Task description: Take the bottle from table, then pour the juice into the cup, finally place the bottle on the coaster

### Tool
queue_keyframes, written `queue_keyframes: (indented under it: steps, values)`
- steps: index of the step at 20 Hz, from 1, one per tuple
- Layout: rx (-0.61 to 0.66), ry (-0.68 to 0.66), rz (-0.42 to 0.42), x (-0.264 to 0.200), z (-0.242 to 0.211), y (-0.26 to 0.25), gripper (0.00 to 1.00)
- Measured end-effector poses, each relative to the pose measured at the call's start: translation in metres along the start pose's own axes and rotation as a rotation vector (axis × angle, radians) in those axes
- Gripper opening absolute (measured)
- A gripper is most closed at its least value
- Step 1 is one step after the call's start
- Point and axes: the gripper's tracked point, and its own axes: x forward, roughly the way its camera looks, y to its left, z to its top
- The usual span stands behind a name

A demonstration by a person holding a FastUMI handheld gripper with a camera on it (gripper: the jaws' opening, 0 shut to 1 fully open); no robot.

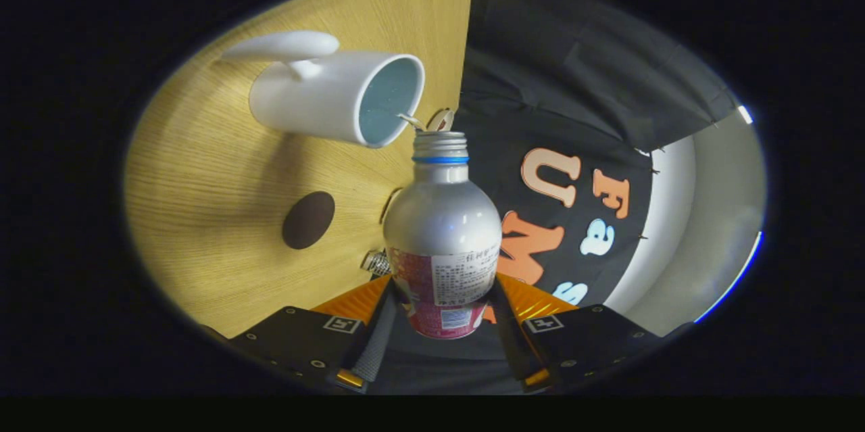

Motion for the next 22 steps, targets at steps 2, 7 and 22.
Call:
queue_keyframes:
  steps: [2,7,22]
  values:
    - [-0.016,0.001,-0.006,0.0,0.0,-0.003,0.72]
    - [-0.024,-0.002,0.01,0.002,0.002,-0.002,0.72]
    - [-0.112,-0.015,0.029,0.004,0.014,-0.009,0.73]
